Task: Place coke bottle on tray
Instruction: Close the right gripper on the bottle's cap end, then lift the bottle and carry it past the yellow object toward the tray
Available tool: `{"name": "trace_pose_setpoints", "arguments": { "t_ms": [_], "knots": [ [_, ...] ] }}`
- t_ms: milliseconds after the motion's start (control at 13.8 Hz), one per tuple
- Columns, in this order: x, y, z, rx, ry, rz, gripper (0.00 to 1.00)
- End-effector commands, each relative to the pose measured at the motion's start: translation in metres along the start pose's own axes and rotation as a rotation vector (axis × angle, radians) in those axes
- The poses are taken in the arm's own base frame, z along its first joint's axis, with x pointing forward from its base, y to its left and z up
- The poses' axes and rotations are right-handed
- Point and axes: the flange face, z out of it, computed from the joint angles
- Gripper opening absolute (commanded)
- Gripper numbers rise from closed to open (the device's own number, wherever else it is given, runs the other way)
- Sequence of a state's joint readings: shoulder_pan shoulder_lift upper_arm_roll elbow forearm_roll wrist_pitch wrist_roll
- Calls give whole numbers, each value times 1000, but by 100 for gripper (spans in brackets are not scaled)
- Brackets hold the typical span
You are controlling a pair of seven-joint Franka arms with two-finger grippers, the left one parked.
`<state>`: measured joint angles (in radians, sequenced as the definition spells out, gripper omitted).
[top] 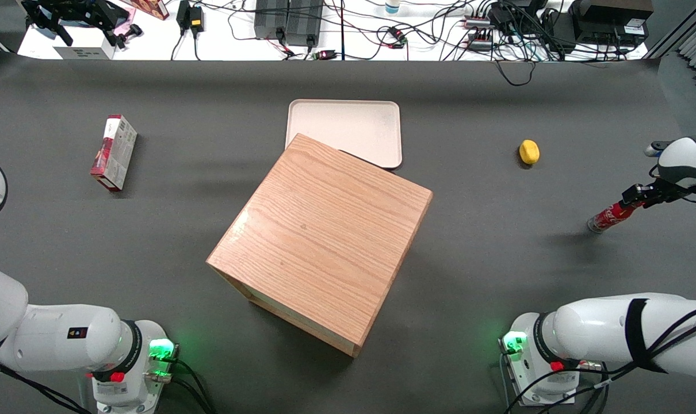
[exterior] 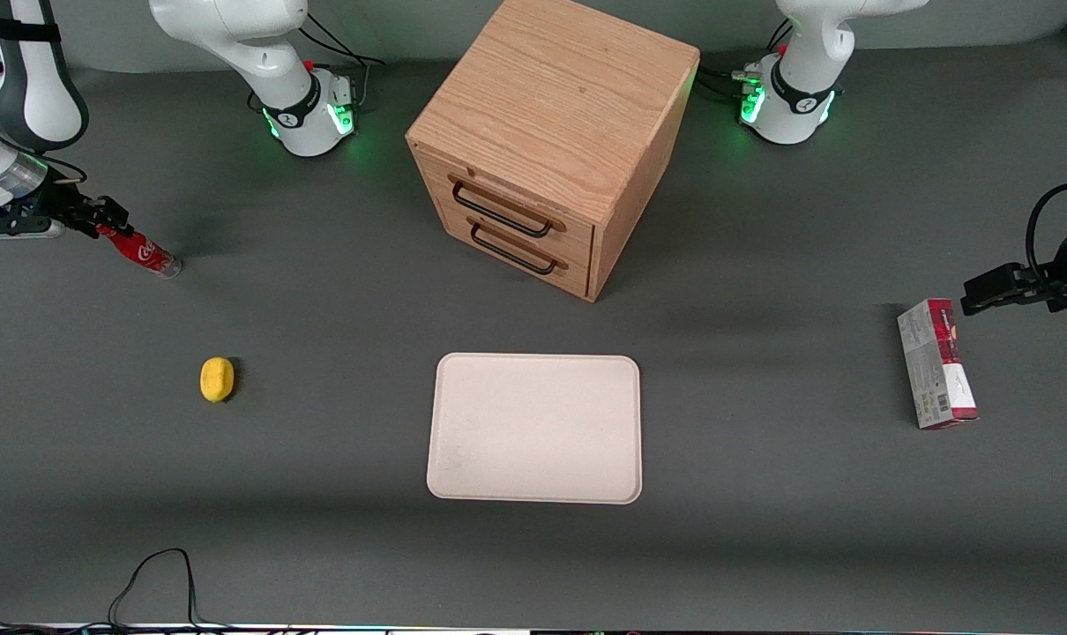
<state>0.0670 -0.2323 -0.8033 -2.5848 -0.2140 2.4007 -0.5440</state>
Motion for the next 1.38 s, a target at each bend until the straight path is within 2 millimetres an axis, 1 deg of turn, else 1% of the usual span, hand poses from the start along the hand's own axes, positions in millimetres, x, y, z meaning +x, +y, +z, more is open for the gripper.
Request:
{"name": "trace_pose_setpoints", "arguments": {
  "t_ms": [0, 290, 435, 507, 580, 652, 870, 1014, 1087, 1304],
  "knots": [
    [-3, 2, 4, -18, 0, -16, 0],
    [-1, 3, 1, -18, 0, -12, 0],
    [5, 4, -4, -27, 7, -8, 0],
    [9, 4, -4, -34, 3, 4, 0],
    [20, 1, -12, -50, 12, 5, 0],
    [33, -6, -17, -56, -9, -4, 0],
    [71, -22, -53, -8, -15, 25, 0],
    [96, -32, -82, 1, -22, 10, 0],
    [110, -39, -100, 3, -26, 13, 0],
    [162, -82, -152, -1, -29, 8, 0]
  ]
}}
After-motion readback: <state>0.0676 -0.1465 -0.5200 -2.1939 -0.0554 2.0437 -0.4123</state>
